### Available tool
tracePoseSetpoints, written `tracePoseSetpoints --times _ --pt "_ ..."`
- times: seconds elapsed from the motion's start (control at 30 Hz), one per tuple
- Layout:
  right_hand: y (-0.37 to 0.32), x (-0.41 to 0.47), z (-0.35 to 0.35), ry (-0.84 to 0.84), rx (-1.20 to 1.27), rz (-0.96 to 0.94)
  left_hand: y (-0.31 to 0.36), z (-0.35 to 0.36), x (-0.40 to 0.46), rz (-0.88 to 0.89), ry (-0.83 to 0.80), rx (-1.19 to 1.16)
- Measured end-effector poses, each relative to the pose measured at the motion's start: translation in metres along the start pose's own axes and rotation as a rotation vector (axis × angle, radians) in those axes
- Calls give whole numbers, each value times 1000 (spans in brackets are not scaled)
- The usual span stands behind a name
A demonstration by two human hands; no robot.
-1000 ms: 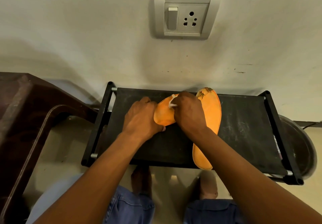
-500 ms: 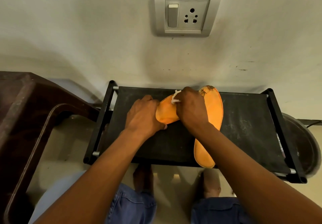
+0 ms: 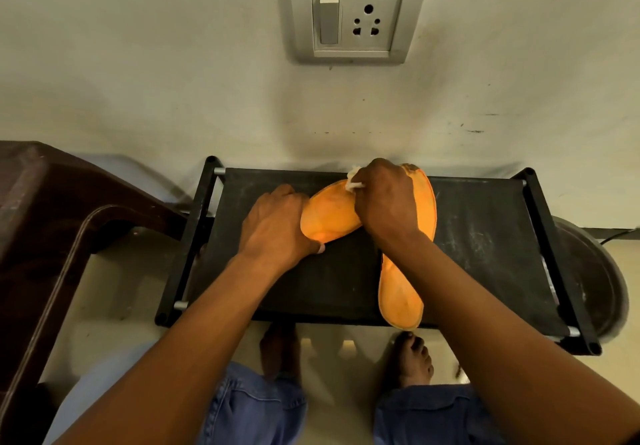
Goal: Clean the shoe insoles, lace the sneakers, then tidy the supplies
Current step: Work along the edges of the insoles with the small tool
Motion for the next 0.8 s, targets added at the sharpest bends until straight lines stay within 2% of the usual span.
tracePoseSetpoints --times 0.13,0.23,0.3,0.33,0.43,0.5,0.6,0.8 --pt "-20 -13 14 -134 -26 -99 -1 0 0 -1 11 -3" --pt "-39 -27 51 -410 -80 -188 0 -1 -1 -3 18 -35" --pt "-38 -33 68 -576 -104 -156 0 -1 -1 0 24 -47" --pt "-37 -31 65 -530 -95 -155 -1 -1 -1 -1 24 -47" --pt "-22 -15 32 -180 -100 -138 -2 0 -1 2 25 -33" --pt "-11 -8 16 -88 -89 -68 -1 0 -1 4 27 -35" --pt "-8 -5 13 -157 -67 -3 -2 0 0 -2 31 -30" --pt "-40 -34 35 -447 -169 -164 -3 0 1 -11 42 -55"
Point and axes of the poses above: each hand's wrist, its own x-axis towards the middle knuckle, its own z-axis out of the palm, y = z × x, the point moved 9 cm from there along x, towards the middle knuckle, and after that the axes turned 10 degrees about z, right-handed, at the moved point
